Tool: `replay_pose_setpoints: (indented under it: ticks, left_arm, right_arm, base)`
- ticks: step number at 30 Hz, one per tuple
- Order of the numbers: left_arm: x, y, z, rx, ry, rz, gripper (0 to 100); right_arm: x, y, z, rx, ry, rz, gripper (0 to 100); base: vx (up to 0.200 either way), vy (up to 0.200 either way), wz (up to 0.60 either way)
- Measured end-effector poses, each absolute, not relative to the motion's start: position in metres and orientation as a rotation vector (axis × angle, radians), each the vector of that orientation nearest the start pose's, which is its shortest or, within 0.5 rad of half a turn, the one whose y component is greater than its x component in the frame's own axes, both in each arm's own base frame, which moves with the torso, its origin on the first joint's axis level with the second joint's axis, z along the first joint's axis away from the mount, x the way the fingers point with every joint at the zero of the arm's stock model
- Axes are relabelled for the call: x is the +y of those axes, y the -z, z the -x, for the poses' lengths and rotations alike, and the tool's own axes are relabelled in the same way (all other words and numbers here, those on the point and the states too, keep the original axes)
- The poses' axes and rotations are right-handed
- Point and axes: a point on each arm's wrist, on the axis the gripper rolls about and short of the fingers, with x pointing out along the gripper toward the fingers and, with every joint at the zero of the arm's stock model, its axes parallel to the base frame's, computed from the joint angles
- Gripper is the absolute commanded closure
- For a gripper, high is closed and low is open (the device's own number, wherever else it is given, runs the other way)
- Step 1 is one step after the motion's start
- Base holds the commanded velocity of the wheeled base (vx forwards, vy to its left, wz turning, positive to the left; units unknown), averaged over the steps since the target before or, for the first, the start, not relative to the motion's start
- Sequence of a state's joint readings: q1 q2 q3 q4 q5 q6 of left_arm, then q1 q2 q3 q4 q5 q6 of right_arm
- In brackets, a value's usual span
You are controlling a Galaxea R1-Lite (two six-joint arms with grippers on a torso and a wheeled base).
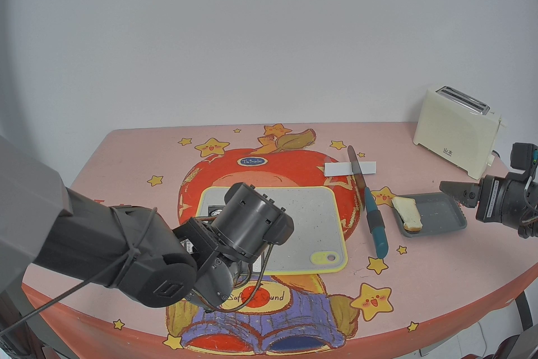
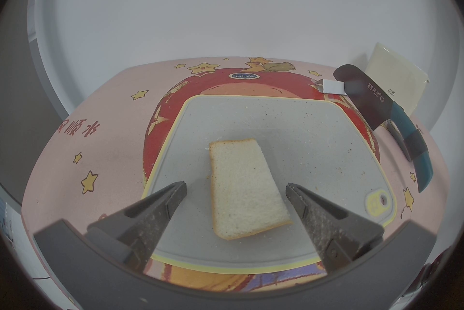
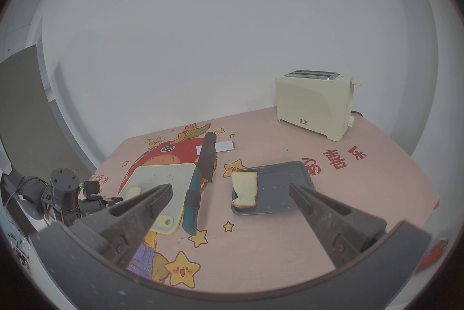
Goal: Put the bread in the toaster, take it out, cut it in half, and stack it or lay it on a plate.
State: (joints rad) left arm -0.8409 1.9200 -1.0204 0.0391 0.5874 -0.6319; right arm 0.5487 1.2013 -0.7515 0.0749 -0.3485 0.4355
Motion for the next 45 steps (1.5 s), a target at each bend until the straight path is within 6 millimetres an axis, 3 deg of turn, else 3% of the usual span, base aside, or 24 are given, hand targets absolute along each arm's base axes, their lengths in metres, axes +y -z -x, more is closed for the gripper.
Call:
replay_pose_setpoints:
  ticks: [20,30,38,45]
  left_arm:
    - [-0.235,-0.114,-0.227,0.73,-0.001,-0.02,100]
    - [-0.219,-0.159,-0.215,0.63,0.053,0.01,100]
    - [-0.205,-0.172,-0.206,0.606,0.062,0.013,100]
    - [-0.195,-0.182,-0.211,0.593,0.081,0.029,100]
  right_arm:
    - [0.082,-0.222,-0.149,0.503,-0.089,-0.199,0]
    - [0.082,-0.222,-0.149,0.502,-0.09,-0.199,0]
    - [0.082,-0.221,-0.149,0.507,-0.09,-0.197,0]
    - [0.082,-0.22,-0.149,0.509,-0.089,-0.196,0]
  base:
    - [0.0,0.0,0.0]
    - [0.0,0.0,0.0]
    - [0.0,0.0,0.0]
    - [0.0,0.0,0.0]
